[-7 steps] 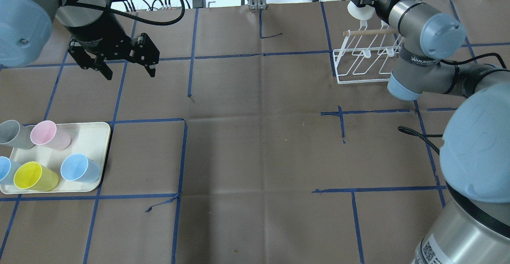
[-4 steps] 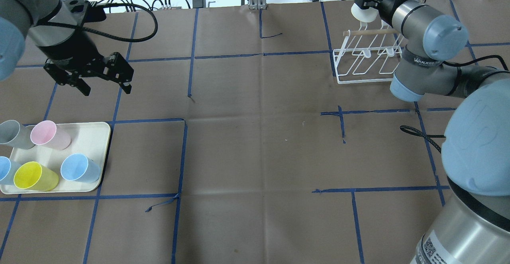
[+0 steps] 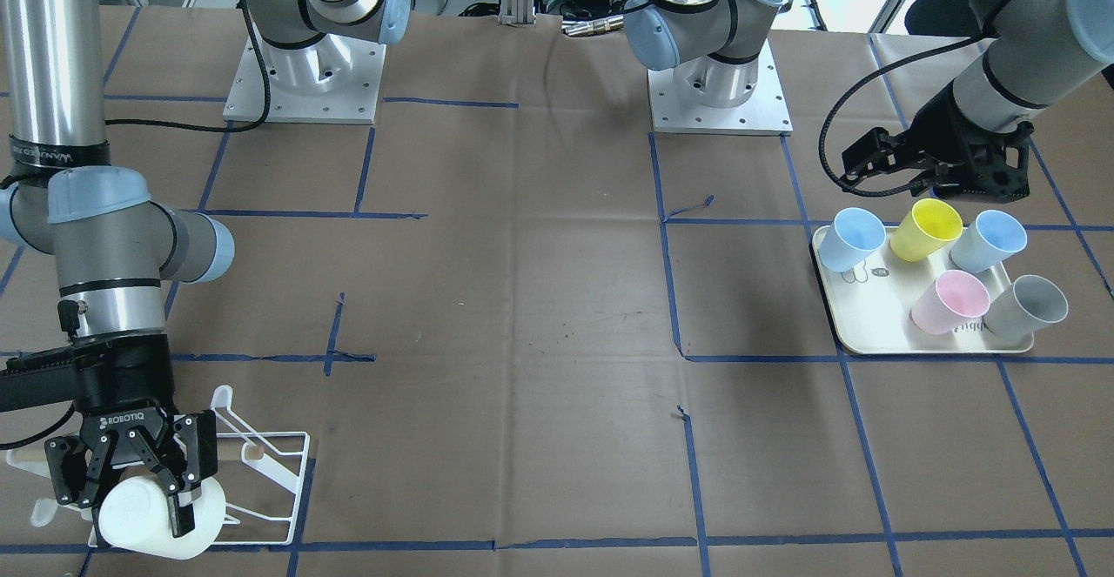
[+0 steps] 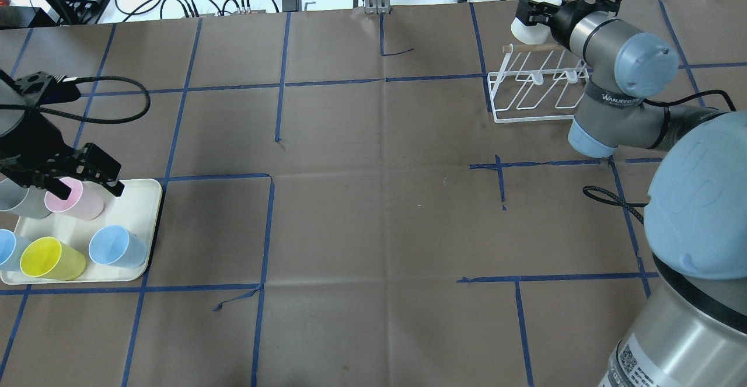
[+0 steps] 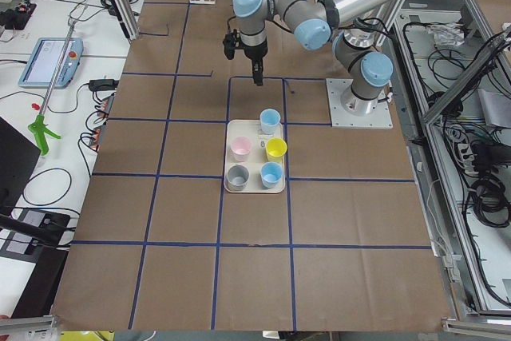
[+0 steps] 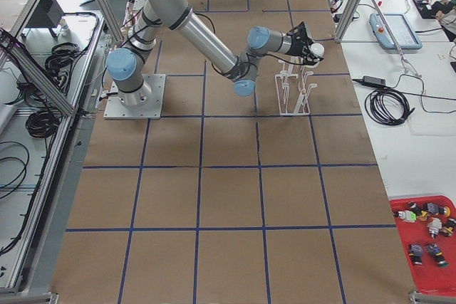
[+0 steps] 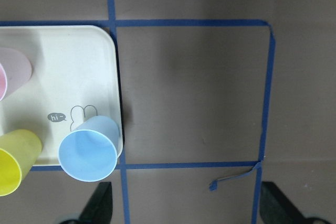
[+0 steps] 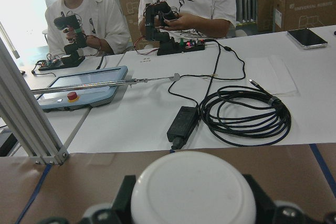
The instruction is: Transfer IKEA cup to right arm and place on rack
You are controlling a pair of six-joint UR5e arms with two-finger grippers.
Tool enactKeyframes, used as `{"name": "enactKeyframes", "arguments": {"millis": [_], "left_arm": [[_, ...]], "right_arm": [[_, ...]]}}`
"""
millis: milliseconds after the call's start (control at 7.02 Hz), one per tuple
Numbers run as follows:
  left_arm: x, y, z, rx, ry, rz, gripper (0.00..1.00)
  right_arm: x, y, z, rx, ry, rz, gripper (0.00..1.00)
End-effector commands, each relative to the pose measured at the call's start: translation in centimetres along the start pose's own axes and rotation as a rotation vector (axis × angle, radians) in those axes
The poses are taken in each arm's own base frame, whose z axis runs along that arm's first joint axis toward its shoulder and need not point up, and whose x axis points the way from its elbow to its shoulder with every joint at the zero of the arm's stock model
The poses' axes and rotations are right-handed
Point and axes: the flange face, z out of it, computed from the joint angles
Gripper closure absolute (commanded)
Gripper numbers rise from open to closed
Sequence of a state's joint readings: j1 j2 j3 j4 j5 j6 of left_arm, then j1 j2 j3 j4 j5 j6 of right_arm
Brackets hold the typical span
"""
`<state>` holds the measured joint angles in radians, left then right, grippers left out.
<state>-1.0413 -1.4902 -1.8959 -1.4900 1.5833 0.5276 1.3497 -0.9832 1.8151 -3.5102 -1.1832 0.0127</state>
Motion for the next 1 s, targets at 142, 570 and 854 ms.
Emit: {"name": "enactKeyframes", "arguments": {"millis": [142,570,854], "left_arm": [[-0.8,3.3,3.4,0.036,-0.015,-0.012,0.02],[-0.9,3.4,6.8,0.031,-0.04,-0.022,0.01],[-1.3,2.8,10.2,0.027,-0.034,-0.044,0.01]], "right_arm": [[-0.1,0.8,-0.1,-0.02,0.007,0.007,0.27],[-0.1,0.7,-0.2,-0.021,0.006,0.009,0.01],[-0.4,-0.1,-0.6,-0.006,0.007,0.003,0.01]]}}
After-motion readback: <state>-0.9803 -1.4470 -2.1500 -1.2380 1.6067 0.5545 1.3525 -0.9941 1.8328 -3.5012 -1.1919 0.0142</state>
